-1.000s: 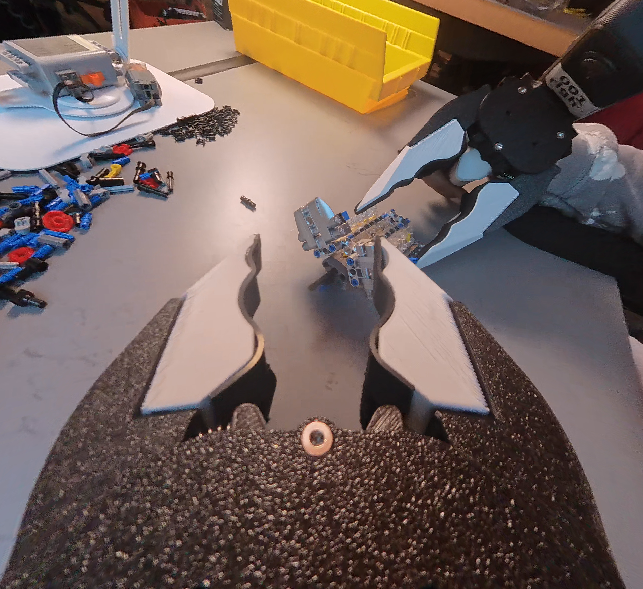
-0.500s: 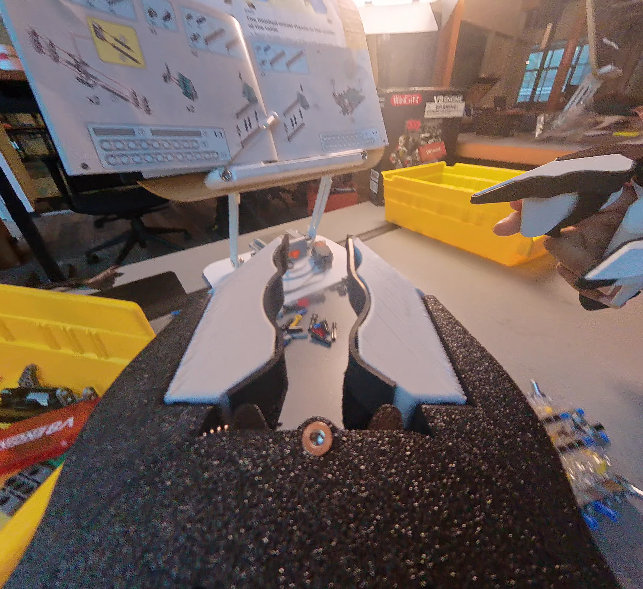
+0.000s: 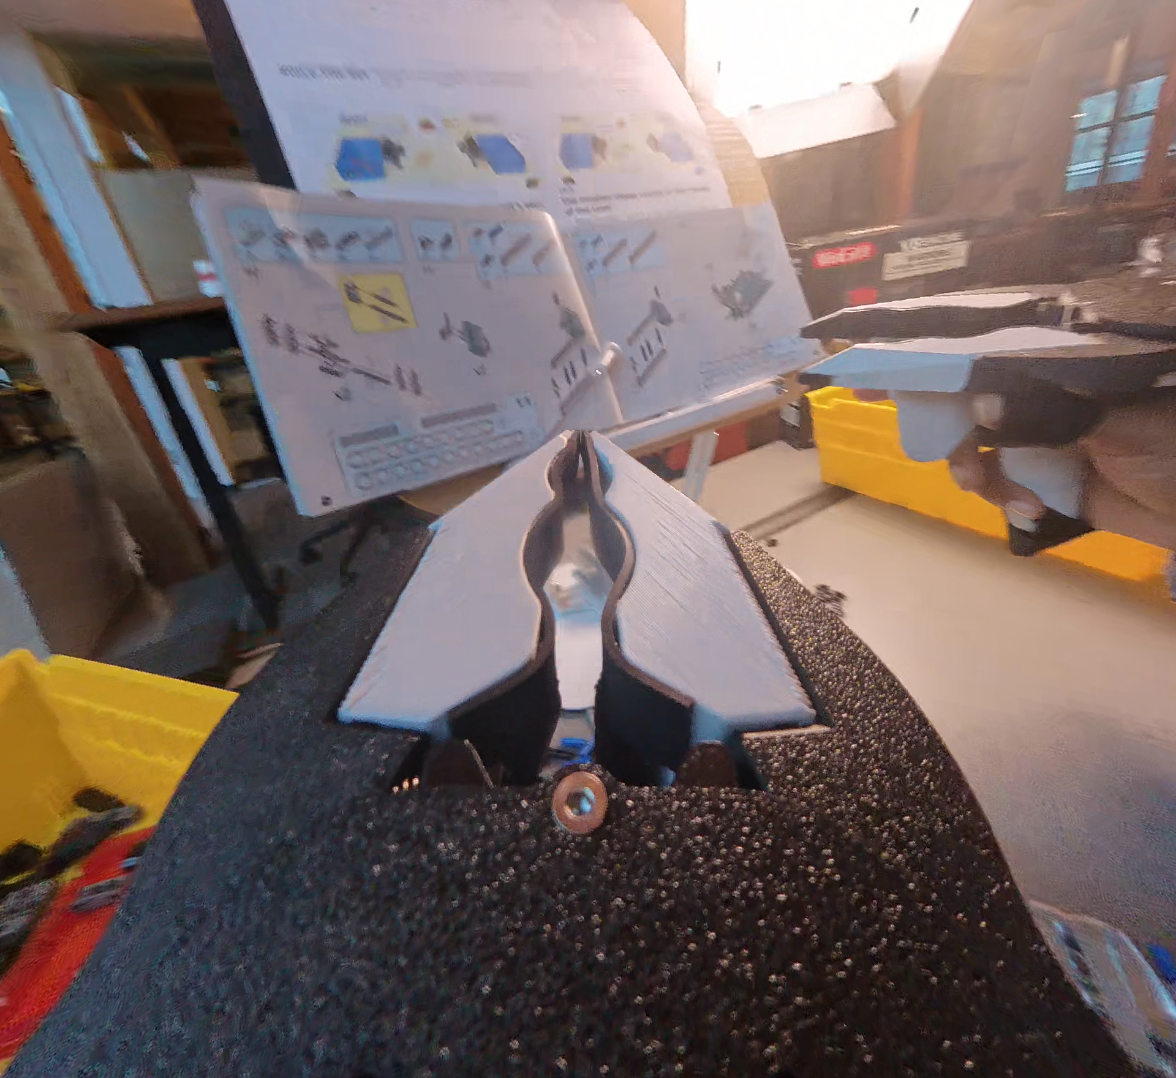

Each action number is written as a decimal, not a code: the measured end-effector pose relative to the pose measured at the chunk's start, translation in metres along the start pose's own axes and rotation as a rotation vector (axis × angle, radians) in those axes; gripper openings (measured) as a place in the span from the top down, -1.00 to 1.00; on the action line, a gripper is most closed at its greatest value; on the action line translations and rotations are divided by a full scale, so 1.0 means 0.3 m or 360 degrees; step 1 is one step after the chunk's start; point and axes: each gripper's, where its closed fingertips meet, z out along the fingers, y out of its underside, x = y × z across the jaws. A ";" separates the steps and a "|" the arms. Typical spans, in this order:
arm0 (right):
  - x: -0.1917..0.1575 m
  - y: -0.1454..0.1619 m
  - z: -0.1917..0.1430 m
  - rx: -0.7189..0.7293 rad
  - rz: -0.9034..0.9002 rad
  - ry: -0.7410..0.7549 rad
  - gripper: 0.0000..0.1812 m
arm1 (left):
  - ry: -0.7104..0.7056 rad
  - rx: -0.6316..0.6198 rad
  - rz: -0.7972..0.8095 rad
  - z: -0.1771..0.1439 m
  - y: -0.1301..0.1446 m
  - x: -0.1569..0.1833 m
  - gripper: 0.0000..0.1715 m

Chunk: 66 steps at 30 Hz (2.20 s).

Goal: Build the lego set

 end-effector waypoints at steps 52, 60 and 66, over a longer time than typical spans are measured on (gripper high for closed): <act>0.336 -0.104 0.141 -0.0232 -0.0236 0.0683 0.18 | 0.0038 -0.0375 -0.0065 0.316 0.093 -0.081 0.98; 0.324 -0.080 0.128 -0.0139 -0.0172 0.0708 0.65 | -0.0037 -0.0465 0.0331 0.358 0.123 -0.093 0.83; 0.311 -0.063 0.141 -0.0073 -0.0045 0.0544 0.52 | 0.0049 -0.0438 0.0137 0.345 0.121 -0.080 1.00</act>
